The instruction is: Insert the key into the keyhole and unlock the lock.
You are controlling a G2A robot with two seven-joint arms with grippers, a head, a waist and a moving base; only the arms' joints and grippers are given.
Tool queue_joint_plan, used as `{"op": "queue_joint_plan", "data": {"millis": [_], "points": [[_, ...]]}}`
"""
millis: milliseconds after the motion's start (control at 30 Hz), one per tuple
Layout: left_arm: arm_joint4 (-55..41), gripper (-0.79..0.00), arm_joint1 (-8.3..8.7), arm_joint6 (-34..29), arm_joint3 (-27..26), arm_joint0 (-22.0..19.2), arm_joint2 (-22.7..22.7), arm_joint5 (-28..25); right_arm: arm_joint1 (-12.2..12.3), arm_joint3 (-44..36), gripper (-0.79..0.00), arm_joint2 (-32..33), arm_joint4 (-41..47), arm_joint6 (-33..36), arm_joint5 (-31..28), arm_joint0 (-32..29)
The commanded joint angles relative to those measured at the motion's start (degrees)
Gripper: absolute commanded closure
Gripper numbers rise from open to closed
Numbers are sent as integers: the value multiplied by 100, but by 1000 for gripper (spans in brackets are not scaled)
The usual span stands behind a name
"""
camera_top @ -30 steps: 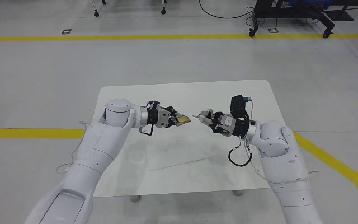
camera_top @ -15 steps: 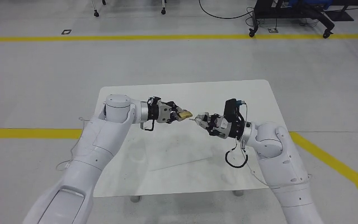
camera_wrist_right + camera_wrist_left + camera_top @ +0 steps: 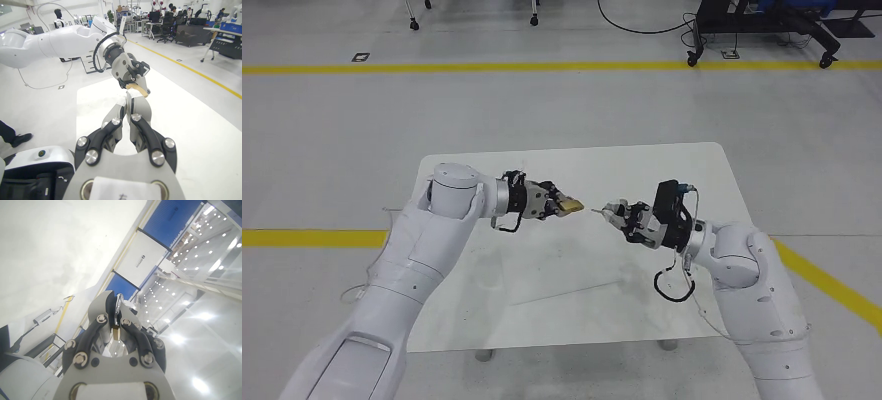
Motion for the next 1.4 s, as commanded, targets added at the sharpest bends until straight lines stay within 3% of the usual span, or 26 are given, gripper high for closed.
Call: {"op": "queue_joint_plan", "data": {"millis": [0,133,400,600,900,1367], "points": [[207,0,16,-15,-87,-45,116,353,34,-209,0,136,-377,-152,13,-168],[74,0,14,-161,-159,-88,384,721,69,-461,0,128,-1009,-206,177,-326],[-1518,0,-26,634,403,-483,1320,1516,82,-400,0,-301,-1500,-103,338,-176],[-1997,0,-14,891,606,-760,1804,1773,122,-575,0,-447,-2022,-21,444,-168],[-2137,0,-14,924,831,-1005,2084,1805,182,-824,0,-583,-2796,-430,500,-309],[-2245,0,-159,808,1116,-1140,2339,1689,240,-954,0,-772,-3577,-1020,883,-444]]}}
